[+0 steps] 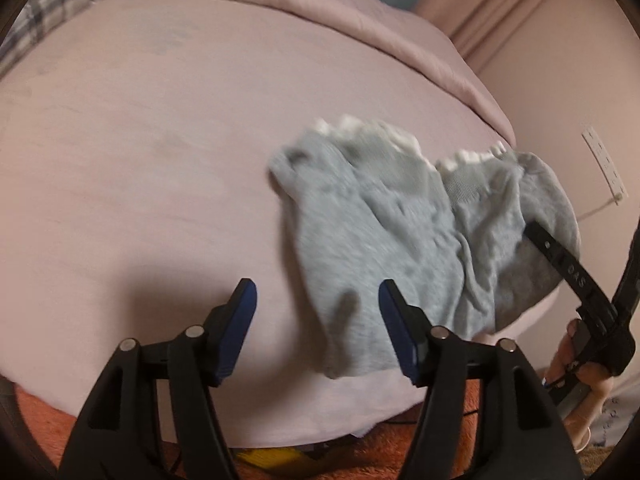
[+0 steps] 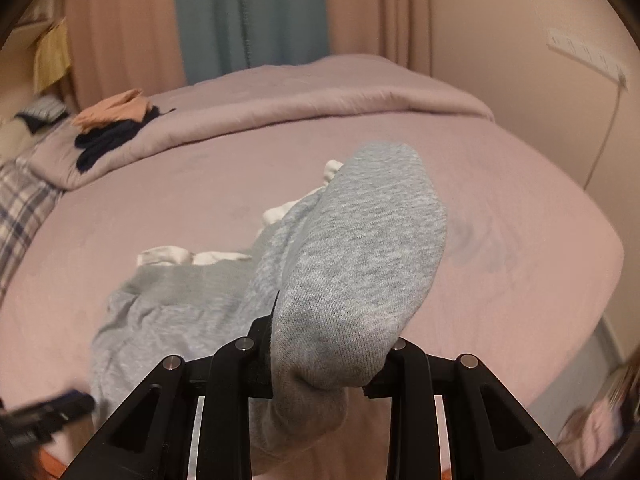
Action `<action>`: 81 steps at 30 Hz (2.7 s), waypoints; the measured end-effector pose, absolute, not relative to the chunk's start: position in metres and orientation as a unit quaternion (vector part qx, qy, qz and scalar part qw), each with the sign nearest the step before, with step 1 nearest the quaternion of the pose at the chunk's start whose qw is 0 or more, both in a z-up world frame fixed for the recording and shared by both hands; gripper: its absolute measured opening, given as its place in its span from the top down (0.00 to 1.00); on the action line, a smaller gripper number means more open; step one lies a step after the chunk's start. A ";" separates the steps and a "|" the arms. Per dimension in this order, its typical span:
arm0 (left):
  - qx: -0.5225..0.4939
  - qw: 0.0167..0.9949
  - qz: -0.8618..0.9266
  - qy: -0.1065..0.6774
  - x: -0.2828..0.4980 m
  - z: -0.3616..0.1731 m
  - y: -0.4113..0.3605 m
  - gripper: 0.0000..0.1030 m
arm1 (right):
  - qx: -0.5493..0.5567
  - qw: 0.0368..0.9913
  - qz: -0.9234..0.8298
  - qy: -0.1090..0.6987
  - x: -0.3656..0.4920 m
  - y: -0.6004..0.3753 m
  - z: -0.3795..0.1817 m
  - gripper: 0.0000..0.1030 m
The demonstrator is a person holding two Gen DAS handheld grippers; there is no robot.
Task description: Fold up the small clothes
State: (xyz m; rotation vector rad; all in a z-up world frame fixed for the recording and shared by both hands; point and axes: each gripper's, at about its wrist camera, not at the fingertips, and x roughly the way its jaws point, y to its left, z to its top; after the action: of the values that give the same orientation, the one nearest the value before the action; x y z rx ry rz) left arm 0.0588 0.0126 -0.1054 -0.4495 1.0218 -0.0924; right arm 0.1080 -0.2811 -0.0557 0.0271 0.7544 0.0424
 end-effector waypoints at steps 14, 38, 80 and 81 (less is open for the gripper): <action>-0.247 0.840 -0.006 0.483 0.042 -0.105 0.045 0.32 | -0.121 0.925 0.112 0.343 0.095 -0.205 -0.049 0.71; -0.254 0.833 0.001 0.492 0.042 -0.108 0.057 0.30 | -0.109 0.844 0.256 0.459 0.088 -0.159 -0.094 0.69; -0.274 0.786 -0.074 0.549 0.082 -0.160 0.015 0.12 | 0.065 0.839 0.209 0.499 0.104 -0.249 -0.097 0.22; -0.279 0.785 -0.073 0.549 0.079 -0.161 0.017 0.12 | 0.067 0.838 0.209 0.499 0.105 -0.250 -0.098 0.22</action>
State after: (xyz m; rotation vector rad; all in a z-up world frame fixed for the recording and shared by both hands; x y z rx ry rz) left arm 0.0795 0.0171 -0.1611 -0.6015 1.1833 -0.1573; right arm 0.1051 -0.2496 -0.0975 0.1415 1.0560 0.4430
